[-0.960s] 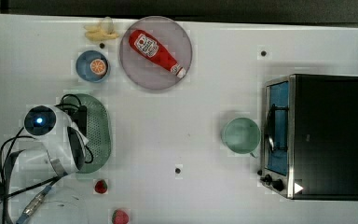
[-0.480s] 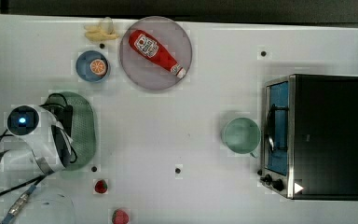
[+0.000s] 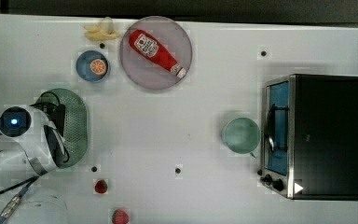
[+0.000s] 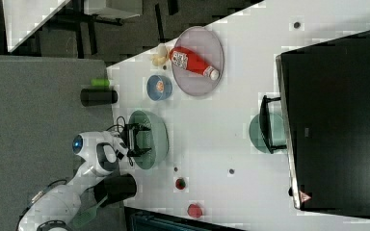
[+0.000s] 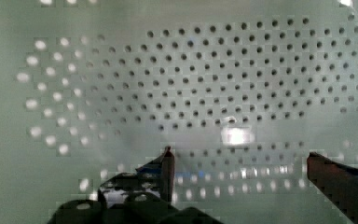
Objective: Drag strainer right to left.
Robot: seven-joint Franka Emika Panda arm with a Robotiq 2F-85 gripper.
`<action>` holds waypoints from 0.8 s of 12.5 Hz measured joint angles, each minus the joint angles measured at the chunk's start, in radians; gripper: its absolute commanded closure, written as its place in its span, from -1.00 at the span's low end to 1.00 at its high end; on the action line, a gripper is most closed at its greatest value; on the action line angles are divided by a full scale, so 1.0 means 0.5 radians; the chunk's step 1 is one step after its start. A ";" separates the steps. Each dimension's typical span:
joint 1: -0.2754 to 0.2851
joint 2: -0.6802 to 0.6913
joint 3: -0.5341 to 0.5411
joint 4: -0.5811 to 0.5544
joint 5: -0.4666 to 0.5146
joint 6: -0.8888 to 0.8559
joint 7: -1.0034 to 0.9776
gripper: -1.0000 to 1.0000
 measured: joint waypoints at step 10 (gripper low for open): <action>0.095 -1.149 -0.805 0.039 -0.285 -1.305 -1.237 -1.00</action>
